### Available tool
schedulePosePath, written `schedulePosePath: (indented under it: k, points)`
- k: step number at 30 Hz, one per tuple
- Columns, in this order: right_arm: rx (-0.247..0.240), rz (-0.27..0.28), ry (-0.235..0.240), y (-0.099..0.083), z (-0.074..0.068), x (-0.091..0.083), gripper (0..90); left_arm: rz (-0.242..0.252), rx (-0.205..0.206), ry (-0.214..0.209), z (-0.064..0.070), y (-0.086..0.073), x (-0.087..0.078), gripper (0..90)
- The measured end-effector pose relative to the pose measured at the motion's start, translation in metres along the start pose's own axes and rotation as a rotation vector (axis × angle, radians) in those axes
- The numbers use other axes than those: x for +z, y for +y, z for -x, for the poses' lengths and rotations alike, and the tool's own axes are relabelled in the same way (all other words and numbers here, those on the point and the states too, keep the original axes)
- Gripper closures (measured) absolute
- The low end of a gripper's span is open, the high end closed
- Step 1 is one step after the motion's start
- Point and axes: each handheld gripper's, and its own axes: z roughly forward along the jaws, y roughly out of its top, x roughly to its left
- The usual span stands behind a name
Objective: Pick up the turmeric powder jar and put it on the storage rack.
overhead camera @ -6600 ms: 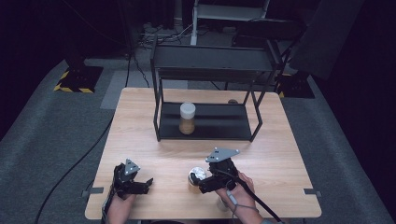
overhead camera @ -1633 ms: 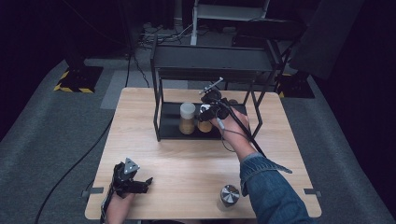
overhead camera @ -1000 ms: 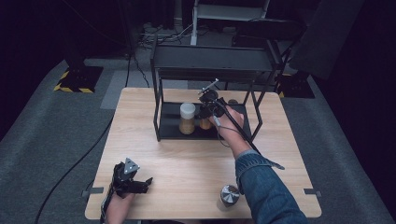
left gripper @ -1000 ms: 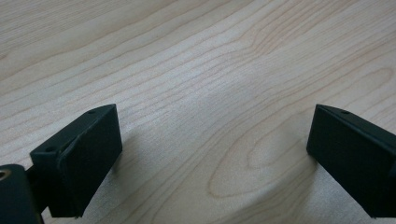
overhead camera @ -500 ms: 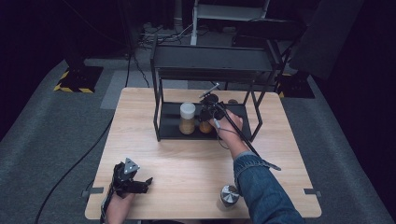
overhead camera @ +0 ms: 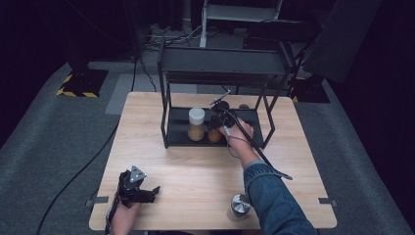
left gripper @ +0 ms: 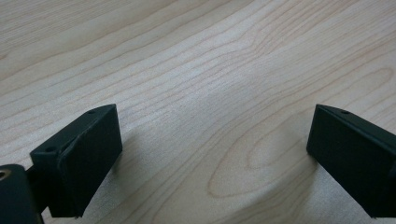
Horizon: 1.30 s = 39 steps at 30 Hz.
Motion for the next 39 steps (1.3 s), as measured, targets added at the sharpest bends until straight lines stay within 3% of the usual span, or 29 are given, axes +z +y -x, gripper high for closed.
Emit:
schedulePosePath:
  k: [4,7,9,19,32,39]
  points:
    - [-0.016,-0.001,0.013,0.000,0.002,0.000,30.8,0.000,0.000,0.001,0.000,0.000,0.000,2.9]
    - [0.024,0.020,0.069,-0.004,0.014,-0.002,21.8,0.000,-0.001,0.001,0.000,0.000,0.000,2.8]
    - [0.031,0.038,0.082,-0.008,0.016,-0.006,19.6,0.000,-0.002,0.000,0.000,0.000,0.000,2.8]
    - [-0.006,0.114,0.064,-0.033,0.009,-0.048,15.5,0.001,-0.005,0.002,0.000,0.000,0.000,2.9]
    - [-0.046,0.225,0.038,-0.095,-0.006,-0.113,14.7,0.000,-0.009,0.007,0.001,0.000,0.000,2.8]
    - [-0.073,0.242,0.023,-0.124,-0.020,-0.140,14.7,0.000,-0.012,0.009,0.002,0.000,0.000,2.8]
